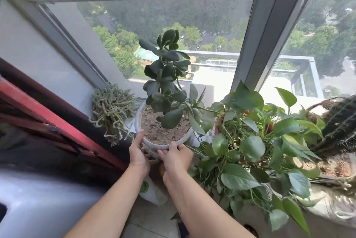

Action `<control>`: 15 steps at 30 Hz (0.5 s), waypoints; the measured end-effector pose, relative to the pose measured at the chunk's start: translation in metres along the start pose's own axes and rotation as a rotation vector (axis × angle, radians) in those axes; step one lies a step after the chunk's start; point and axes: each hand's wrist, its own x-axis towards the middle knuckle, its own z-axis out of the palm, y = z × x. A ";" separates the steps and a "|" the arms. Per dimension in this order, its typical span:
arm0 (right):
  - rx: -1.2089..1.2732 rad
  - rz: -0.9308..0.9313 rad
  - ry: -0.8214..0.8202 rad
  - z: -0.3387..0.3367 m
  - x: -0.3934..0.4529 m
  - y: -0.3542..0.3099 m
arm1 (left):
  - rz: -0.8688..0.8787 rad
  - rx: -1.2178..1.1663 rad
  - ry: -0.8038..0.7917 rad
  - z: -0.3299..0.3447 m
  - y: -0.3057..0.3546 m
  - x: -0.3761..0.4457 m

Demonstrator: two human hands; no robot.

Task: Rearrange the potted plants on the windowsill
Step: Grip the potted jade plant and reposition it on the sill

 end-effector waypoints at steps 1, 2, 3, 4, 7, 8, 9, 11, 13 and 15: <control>0.016 0.006 -0.007 0.002 0.000 0.001 | -0.002 -0.005 0.003 0.000 0.003 0.002; 0.028 0.015 -0.016 0.004 0.000 0.002 | -0.006 -0.011 0.006 0.000 0.006 0.004; 0.041 0.023 -0.025 0.006 0.000 0.003 | -0.009 -0.016 0.008 0.000 0.009 0.005; 0.049 0.029 -0.029 0.008 0.000 0.004 | -0.012 -0.019 0.007 -0.001 0.010 0.006; 0.061 0.009 -0.017 0.010 0.002 0.008 | -0.025 -0.015 -0.003 0.000 0.007 0.005; 0.063 0.010 -0.018 0.010 0.001 0.008 | -0.028 -0.014 -0.002 0.000 0.005 0.005; 0.061 0.016 -0.026 0.011 0.002 0.010 | -0.027 -0.014 0.004 -0.001 0.004 0.006; 0.046 0.047 -0.050 0.014 0.000 0.011 | -0.021 -0.018 0.014 -0.006 0.007 0.009; 0.018 0.080 -0.085 0.014 -0.004 0.007 | -0.021 -0.016 0.016 -0.009 0.012 0.010; -0.024 0.086 -0.121 0.009 -0.010 0.000 | -0.025 -0.011 0.025 -0.010 0.014 0.008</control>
